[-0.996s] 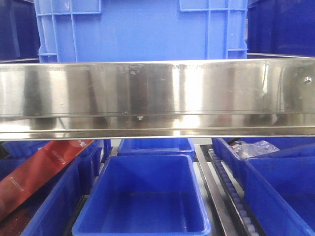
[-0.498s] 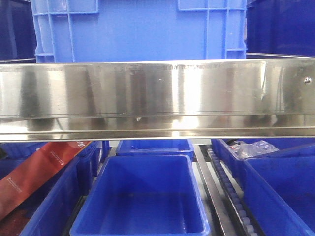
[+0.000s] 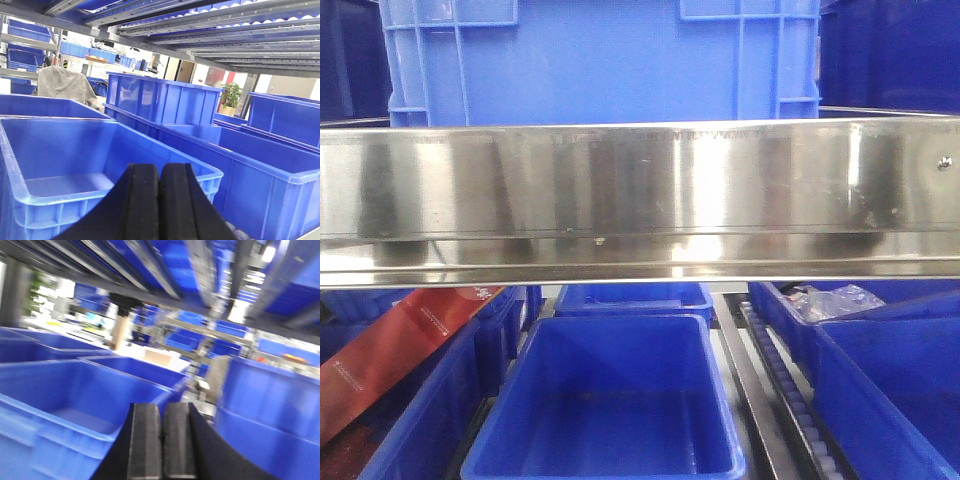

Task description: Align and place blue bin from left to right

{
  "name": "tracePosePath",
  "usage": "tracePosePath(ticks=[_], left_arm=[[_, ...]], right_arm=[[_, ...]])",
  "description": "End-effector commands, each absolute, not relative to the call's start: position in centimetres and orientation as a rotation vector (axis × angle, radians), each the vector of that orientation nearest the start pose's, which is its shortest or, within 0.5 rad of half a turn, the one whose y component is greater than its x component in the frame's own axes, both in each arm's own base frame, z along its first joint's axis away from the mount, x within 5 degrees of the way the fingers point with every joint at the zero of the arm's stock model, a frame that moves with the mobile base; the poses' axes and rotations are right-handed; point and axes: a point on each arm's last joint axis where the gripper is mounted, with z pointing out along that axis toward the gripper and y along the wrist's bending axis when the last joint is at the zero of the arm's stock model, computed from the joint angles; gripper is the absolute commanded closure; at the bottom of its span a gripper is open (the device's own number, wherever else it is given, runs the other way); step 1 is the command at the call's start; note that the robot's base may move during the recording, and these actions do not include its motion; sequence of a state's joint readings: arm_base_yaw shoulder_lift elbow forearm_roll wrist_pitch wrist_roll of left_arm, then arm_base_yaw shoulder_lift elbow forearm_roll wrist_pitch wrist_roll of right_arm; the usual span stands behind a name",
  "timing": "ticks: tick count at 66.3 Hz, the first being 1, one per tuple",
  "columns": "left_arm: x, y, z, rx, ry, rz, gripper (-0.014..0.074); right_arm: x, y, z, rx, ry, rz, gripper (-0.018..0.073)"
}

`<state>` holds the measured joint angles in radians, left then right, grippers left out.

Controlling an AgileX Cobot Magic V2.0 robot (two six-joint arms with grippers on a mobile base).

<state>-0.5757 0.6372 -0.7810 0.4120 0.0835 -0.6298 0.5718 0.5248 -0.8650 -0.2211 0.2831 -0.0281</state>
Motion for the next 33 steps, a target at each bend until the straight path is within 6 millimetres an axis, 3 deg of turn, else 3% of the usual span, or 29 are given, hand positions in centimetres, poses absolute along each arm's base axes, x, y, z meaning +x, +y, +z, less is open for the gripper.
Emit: tracePosePath(ticks=[1, 8, 33], left_arm=[[10.5, -6.6, 41.6, 0.24, 1.406, -0.641, 0.0707], [10.5, -6.6, 41.6, 0.24, 1.406, -0.641, 0.0707], [10.5, -6.6, 41.6, 0.24, 1.406, -0.641, 0.0707]], right_arm=[[7.8, 3.9, 43.0, -0.471, 1.285, 0.194, 0.0638], [8.5, 3.6, 41.5, -0.416, 1.292, 0.148, 0.0638], [8.7, 1.5, 33.1, -0.271, 1.412, -0.038, 0.0638]])
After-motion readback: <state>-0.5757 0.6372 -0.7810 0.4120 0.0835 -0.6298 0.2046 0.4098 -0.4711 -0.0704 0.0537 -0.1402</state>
